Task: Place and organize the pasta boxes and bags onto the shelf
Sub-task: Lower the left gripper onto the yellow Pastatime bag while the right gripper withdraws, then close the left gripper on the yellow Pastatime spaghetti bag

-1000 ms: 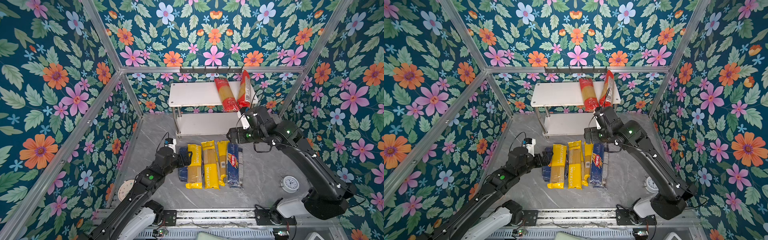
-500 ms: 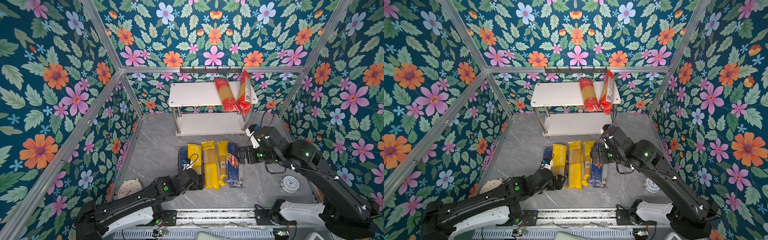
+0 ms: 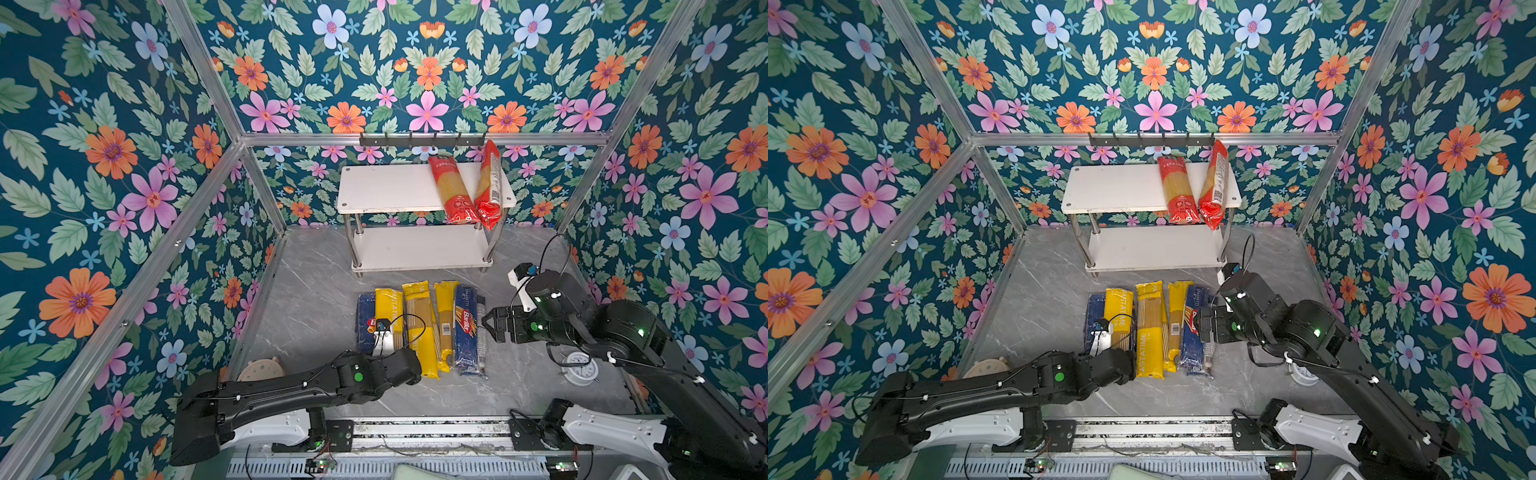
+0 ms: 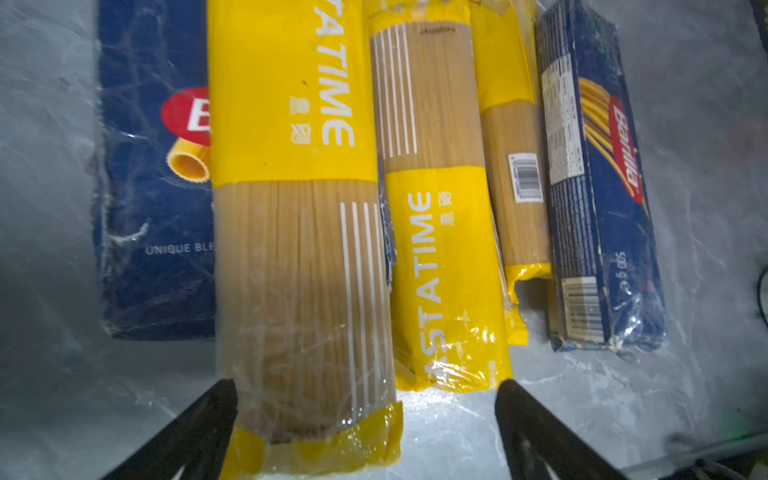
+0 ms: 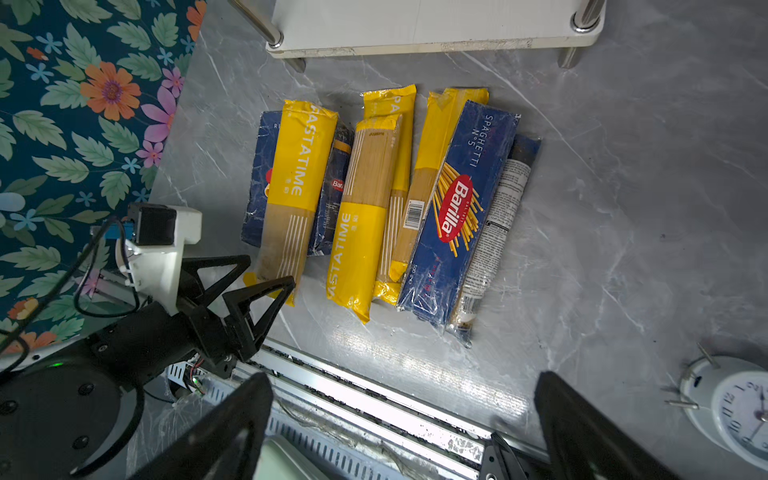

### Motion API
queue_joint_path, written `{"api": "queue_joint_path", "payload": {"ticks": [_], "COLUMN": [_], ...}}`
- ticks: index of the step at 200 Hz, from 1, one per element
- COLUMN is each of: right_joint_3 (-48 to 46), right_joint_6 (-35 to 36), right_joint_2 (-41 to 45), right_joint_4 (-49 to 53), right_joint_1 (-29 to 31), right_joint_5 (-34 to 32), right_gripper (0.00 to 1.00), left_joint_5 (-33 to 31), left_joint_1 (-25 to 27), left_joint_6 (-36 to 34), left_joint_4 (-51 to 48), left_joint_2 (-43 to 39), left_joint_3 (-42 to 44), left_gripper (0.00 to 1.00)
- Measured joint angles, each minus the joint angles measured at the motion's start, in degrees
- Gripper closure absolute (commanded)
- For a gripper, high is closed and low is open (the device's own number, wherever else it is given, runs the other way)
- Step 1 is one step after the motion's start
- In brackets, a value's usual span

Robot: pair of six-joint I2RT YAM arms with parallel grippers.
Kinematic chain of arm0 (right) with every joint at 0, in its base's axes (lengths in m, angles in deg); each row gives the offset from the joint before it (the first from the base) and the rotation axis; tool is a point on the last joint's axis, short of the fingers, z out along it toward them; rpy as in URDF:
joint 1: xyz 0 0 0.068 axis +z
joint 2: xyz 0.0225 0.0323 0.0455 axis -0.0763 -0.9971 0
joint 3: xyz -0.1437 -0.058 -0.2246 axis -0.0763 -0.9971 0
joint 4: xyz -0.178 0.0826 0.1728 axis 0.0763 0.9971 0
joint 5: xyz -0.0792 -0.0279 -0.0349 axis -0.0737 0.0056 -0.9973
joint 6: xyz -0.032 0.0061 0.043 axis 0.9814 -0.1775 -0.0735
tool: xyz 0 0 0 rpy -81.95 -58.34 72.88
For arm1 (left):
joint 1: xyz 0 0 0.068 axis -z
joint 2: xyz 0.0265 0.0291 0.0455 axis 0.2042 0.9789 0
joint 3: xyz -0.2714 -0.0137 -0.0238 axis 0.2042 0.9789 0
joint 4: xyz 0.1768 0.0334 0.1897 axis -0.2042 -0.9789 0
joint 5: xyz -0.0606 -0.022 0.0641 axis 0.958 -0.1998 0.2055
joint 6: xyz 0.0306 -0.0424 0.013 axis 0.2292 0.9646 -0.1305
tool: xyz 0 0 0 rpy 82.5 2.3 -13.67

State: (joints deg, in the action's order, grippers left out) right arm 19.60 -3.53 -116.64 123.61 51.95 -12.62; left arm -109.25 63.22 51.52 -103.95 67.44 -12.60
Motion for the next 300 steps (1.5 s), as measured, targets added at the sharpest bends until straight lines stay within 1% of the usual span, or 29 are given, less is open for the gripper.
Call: {"api": "queue_joint_path", "payload": {"ticks": [41,63,120,180,256,272,300], "right_joint_3": [-2.36,-2.82,-4.2,-5.99,-6.25,-6.51,-6.99], "right_joint_6": [-0.42,-0.46,-0.42,-0.39,-0.15,-0.13,-0.13], "right_joint_2": [-0.68,-2.08,-4.11,-3.91,-2.62,-2.14,-1.25], "right_joint_4": [-0.37,-1.03,-2.95,-3.41,-3.19,-3.13,-2.89], "right_joint_1": [0.0,-0.02,0.0,0.0,0.0,0.0,0.0], "right_joint_5": [-0.7,-0.74,-0.26,0.66,0.63,0.61,0.59], "right_gripper": [0.01,0.01,0.01,0.01,0.01,0.01,0.01], "left_joint_5": [-2.64,-2.86,-1.42,0.35,1.62,1.79,1.57], "left_joint_1": [-0.02,-0.5,-1.64,-2.95,-4.48,-4.83,-5.2], "left_joint_6": [0.83,0.85,-0.04,-1.49,-2.38,-2.38,-2.43], "left_joint_4": [-3.08,-3.19,-0.63,4.07,5.9,6.56,7.04], "left_joint_2": [-3.89,-4.28,-0.33,2.45,8.02,8.31,8.44], "left_joint_3": [0.35,1.86,3.02,4.13,3.93,4.39,4.92], "left_gripper": [0.01,0.01,0.01,0.0,0.0,0.02,0.12]}}
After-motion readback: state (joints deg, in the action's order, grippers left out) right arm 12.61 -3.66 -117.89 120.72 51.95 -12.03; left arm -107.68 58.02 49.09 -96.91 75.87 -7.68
